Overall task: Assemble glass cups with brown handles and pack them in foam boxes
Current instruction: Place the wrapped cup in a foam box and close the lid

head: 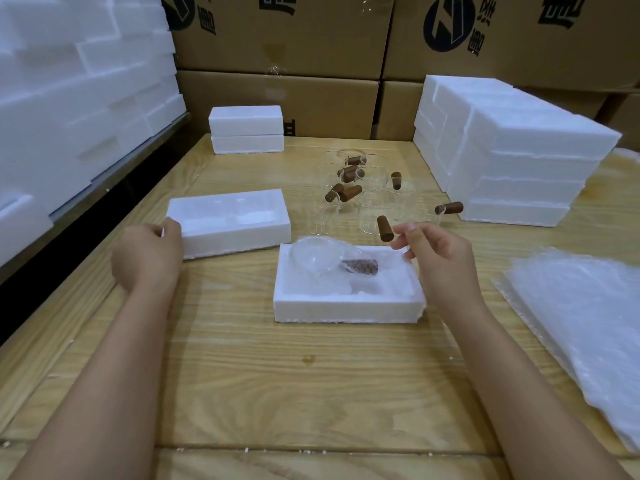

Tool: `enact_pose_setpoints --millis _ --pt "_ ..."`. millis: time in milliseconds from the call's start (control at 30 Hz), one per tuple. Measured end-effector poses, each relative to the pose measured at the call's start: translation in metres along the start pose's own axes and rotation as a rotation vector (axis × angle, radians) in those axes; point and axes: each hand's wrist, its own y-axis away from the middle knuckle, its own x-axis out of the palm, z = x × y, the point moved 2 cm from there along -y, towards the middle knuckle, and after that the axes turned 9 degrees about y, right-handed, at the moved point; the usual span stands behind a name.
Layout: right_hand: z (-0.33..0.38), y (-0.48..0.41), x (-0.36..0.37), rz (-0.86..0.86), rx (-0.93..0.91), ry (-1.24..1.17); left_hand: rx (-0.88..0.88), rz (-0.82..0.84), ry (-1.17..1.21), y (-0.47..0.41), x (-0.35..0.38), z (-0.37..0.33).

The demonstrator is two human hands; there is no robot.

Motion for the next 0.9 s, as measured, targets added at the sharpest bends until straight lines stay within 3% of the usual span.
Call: enact_pose_setpoints --millis 100,233,367,467,600,667,800,900 --pt "0.006 0.001 -0.001 -0.021 -0.033 -0.033 0.045 -0.088 0.215 0.005 -0.001 -0.011" --pt "0.021 0.001 -0.001 0.065 -0.044 -0.23 0.319 -0.119 0.484 0.035 0.0 -0.052" --pt "0.03 -0.003 -0.001 0.208 0.132 -0.552 0.574 -0.043 0.638 0.07 0.007 -0.078" --pt "0.032 -0.002 -0.004 0.235 0.204 -0.642 0.67 0.053 0.715 0.083 0.013 -0.084" --pt "0.03 -0.004 -0.012 0.089 0.23 -0.665 0.671 0.464 0.973 0.086 0.013 -0.084" --pt "0.029 -0.005 -0.016 0.061 0.189 -0.653 0.571 0.6 1.072 0.087 0.011 -0.086" --pt "0.023 -0.007 -0.024 0.096 0.142 -0.583 0.352 0.764 1.113 0.09 0.01 -0.091" --pt "0.019 -0.009 -0.033 0.215 0.098 -0.558 0.231 0.953 1.078 0.085 0.008 -0.089"
